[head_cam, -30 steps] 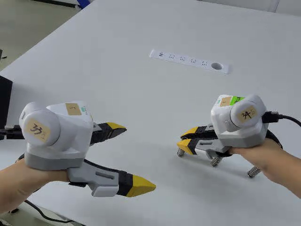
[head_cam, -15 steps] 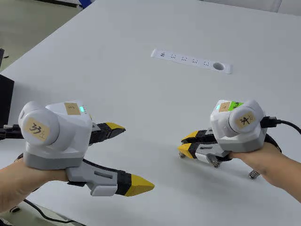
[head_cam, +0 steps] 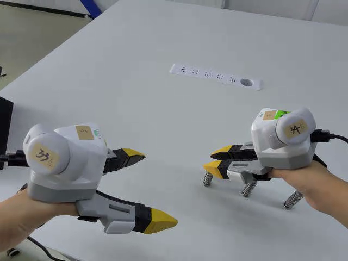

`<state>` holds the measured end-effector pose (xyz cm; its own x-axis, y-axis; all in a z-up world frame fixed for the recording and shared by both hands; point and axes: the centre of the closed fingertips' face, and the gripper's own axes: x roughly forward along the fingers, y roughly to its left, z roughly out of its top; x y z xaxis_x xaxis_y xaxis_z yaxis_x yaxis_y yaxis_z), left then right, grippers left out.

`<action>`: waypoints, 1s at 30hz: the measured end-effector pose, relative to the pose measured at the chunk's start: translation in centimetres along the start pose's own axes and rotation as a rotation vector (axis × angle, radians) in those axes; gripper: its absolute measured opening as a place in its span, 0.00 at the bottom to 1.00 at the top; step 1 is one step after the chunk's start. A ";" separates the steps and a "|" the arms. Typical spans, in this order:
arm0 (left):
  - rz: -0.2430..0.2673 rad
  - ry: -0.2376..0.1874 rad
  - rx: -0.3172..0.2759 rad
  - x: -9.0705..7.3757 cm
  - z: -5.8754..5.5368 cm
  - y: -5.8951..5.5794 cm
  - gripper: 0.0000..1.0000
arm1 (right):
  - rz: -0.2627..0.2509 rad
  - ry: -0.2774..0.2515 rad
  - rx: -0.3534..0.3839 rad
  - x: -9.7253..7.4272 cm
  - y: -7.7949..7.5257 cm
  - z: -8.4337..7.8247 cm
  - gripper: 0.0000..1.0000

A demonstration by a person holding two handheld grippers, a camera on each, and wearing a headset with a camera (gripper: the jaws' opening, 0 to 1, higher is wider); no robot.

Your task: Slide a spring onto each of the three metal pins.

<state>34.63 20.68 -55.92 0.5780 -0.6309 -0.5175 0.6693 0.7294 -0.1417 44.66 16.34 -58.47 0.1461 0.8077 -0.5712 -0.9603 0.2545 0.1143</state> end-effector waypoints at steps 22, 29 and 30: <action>-0.009 -0.045 0.061 0.3 4.3 -0.4 0.87 | -0.180 -0.025 -0.026 -15.6 -3.6 -3.6 0.28; -0.021 -0.038 0.090 0.2 5.2 -0.7 0.88 | -0.188 -0.031 -0.043 -19.5 -2.1 -4.9 0.38; -0.027 -0.049 0.089 0.1 5.6 -0.7 0.88 | -0.184 -0.030 -0.039 -20.0 -1.7 -5.1 0.39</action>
<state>36.80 18.63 -51.11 0.5797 -0.6637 -0.4727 0.7223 0.6871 -0.0788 42.19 -3.00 -51.39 0.3267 0.7647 -0.5554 -0.9251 0.3791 -0.0221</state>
